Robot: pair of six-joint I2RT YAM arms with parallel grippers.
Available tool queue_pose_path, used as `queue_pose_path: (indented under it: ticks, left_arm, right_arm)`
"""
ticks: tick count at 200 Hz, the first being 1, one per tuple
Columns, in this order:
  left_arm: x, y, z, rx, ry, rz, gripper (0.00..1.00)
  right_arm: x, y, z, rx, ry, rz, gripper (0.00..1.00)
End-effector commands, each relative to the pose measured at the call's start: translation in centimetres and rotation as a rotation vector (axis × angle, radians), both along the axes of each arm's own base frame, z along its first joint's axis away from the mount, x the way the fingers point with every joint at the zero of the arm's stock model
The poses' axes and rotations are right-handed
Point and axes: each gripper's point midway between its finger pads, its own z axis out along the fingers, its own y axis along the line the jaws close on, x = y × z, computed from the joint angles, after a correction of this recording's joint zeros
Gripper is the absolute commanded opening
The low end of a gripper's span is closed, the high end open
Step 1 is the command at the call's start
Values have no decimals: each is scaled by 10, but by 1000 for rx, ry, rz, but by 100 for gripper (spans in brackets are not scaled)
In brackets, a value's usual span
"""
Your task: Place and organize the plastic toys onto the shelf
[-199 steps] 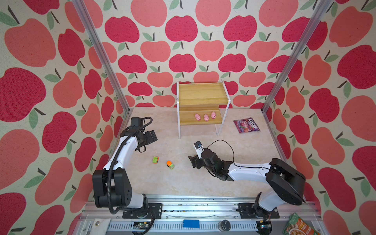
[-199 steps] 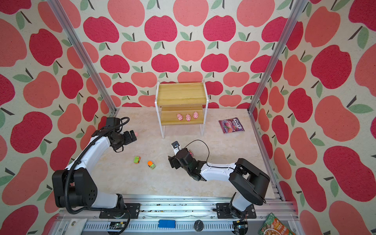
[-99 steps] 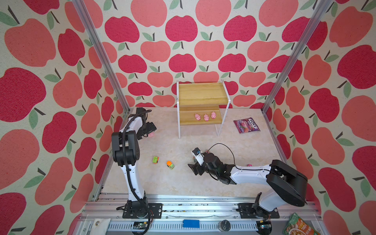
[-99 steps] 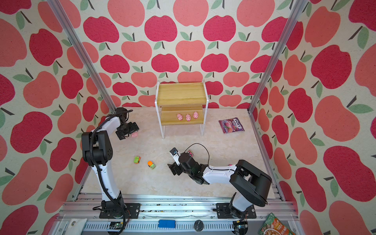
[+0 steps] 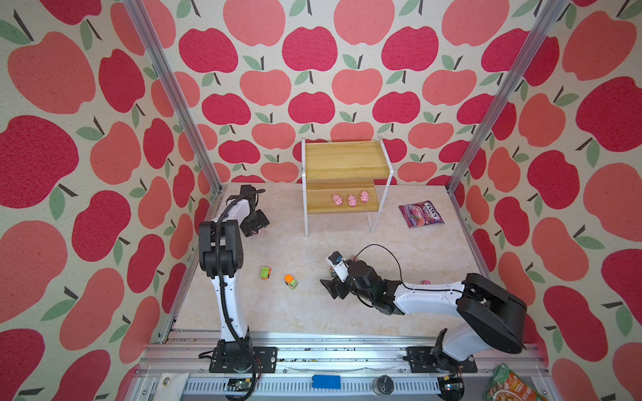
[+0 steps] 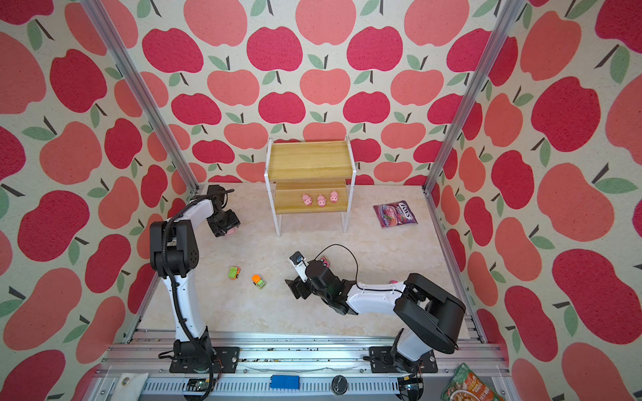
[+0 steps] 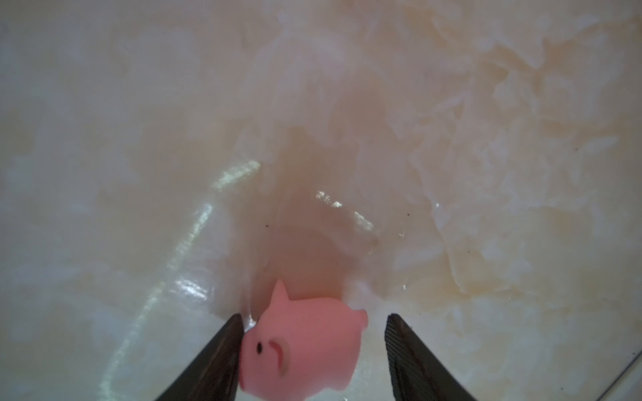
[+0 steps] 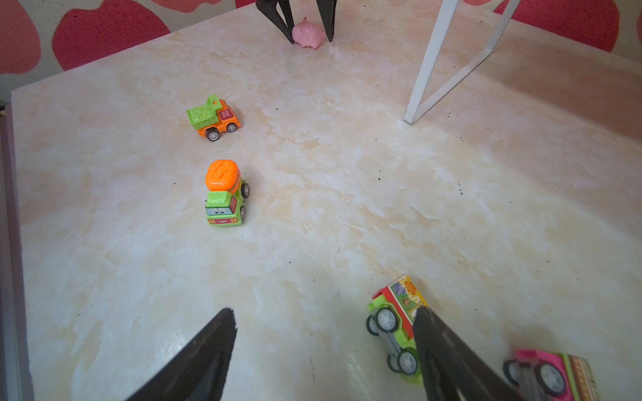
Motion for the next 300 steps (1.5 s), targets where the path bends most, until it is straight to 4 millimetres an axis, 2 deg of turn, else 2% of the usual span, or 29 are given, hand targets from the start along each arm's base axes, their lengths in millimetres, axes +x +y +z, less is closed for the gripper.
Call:
queue_pose_path:
  ticks: [1,19,45,61,80,96,109,133,166,192,207,230,252,271,300]
  left_arm:
    - [-14,-4,-7,15,30,-6,52]
    - [-21,-4,0,40,28,-16,41]
    - [-34,-6,19,80,-1,-36,34]
    - [-46,-12,30,99,-16,-56,32]
    - [-66,-28,50,140,-46,-107,33]
    - [-85,-52,67,145,-105,-164,34]
    - [-102,-80,82,160,-161,-241,35]
    - [-133,-143,100,182,-266,-401,37]
    - [-153,-239,120,218,-438,-631,37]
    - [-157,-313,115,184,-541,-778,37]
    - [-154,-334,105,164,-537,-799,37]
    - [-149,-336,106,129,-564,-782,38]
    - [-145,-310,126,89,-581,-725,42]
    - [-144,-278,140,62,-579,-670,48]
    - [-157,-230,143,27,-524,-587,57]
  right_arm:
    - [1,-6,10,38,5,-17,83]
    - [5,-13,12,40,-1,-37,83]
    - [12,-26,20,46,-13,-68,82]
    - [19,-37,25,34,-22,-103,82]
    - [32,-57,32,6,-34,-182,82]
    - [43,-82,37,-13,-18,-275,82]
    - [53,-105,40,-22,19,-363,81]
    - [65,-149,50,1,83,-506,81]
    - [75,-204,65,51,161,-669,81]
    - [78,-242,73,96,216,-774,81]
    - [78,-254,80,139,232,-801,81]
    - [72,-256,85,130,236,-781,80]
    - [68,-243,87,142,219,-701,80]
    - [68,-219,90,126,169,-602,81]
    - [69,-165,80,32,97,-414,81]
